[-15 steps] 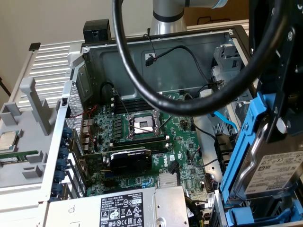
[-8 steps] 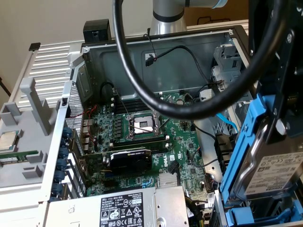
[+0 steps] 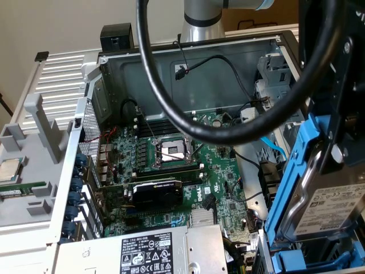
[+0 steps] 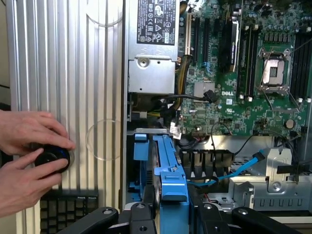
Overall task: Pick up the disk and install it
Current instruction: 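Insert the disk into the insertion slot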
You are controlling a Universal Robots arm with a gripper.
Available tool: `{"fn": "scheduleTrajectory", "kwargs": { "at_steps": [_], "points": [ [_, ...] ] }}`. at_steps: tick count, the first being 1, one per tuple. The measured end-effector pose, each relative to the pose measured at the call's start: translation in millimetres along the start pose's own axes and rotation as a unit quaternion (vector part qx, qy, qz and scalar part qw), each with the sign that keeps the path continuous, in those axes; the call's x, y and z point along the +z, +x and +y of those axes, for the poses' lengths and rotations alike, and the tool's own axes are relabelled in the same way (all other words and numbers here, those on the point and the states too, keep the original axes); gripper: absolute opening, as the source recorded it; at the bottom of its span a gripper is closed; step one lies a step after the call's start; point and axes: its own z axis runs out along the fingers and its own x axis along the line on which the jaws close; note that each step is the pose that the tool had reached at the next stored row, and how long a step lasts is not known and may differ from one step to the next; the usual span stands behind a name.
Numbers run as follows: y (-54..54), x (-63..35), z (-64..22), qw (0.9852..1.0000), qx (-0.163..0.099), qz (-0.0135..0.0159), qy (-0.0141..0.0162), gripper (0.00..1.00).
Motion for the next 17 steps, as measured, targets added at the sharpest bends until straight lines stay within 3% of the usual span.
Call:
{"fn": "scheduleTrajectory", "kwargs": {
  "at_steps": [17],
  "points": [
    [-0.8, 0.7, 1.2, 1.0000, 0.002, -0.0002, 0.0003, 0.36]
  ]
}}
